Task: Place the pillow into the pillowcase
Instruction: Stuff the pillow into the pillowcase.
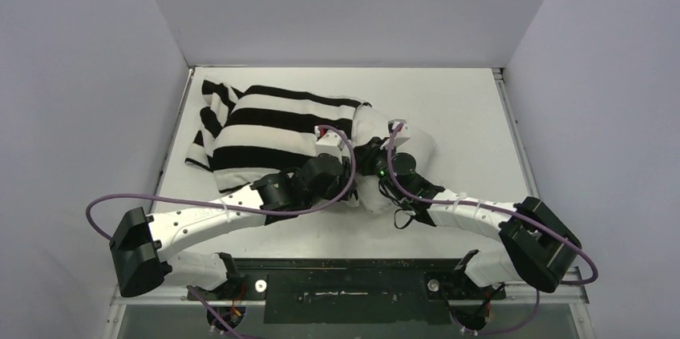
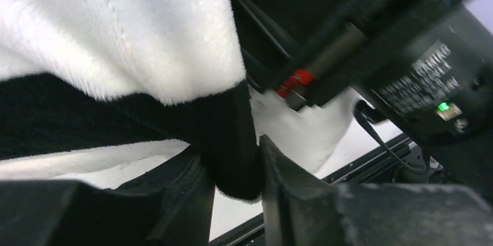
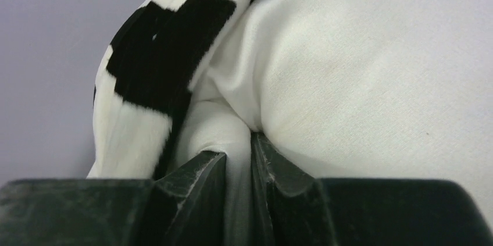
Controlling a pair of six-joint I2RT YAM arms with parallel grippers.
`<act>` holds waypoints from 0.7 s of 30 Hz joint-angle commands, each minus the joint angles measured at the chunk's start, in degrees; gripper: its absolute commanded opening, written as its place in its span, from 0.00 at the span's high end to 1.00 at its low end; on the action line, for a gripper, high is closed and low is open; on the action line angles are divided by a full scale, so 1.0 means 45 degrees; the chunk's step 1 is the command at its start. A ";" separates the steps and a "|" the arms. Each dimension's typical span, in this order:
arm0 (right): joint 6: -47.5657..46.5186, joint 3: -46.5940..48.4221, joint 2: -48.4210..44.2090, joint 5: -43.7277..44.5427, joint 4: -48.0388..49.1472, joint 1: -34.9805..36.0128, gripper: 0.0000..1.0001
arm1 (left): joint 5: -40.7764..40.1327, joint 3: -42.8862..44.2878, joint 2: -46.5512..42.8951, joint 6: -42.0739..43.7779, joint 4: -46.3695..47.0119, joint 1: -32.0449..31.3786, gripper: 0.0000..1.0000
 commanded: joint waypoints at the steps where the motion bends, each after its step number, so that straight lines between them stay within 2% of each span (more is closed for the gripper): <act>1: -0.1100 0.0355 -0.1785 0.0831 -0.0782 -0.0171 0.74 | 0.1095 0.0831 -0.1175 0.0335 -0.0104 0.1090 0.64; 4: -0.2284 0.0377 -0.3218 0.0695 -0.3509 -0.0260 0.47 | 0.1824 0.1243 -0.1910 0.0875 -0.1118 0.2602 0.51; 6: -0.3186 0.0490 -0.4283 0.0509 -0.5253 -0.0262 0.34 | 0.2103 0.1577 -0.2237 0.1527 -0.1869 0.3750 0.44; 10: -0.5409 0.1322 -0.5804 0.0271 -0.8375 -0.0245 0.15 | 0.2820 0.2115 -0.2692 0.2739 -0.2902 0.5638 0.36; 13: -0.7588 0.2359 -0.6104 -0.0776 -0.9999 -0.0110 0.01 | 0.2844 0.2050 -0.2784 0.3095 -0.3430 0.6896 0.31; 16: -0.9557 0.3245 -0.5824 -0.1391 -1.0654 0.0678 0.00 | 0.3249 0.1343 -0.2904 0.2721 -0.3276 0.8824 0.27; 18: -1.0789 0.3779 -0.5366 -0.0807 -1.1017 0.1730 0.00 | 0.3152 0.0503 -0.3263 0.2002 -0.2750 1.0004 0.27; 21: -1.2844 0.4525 -0.4421 0.1142 -1.1309 0.3921 0.00 | 0.2346 -0.0494 -0.3920 0.0829 -0.2449 1.1551 0.22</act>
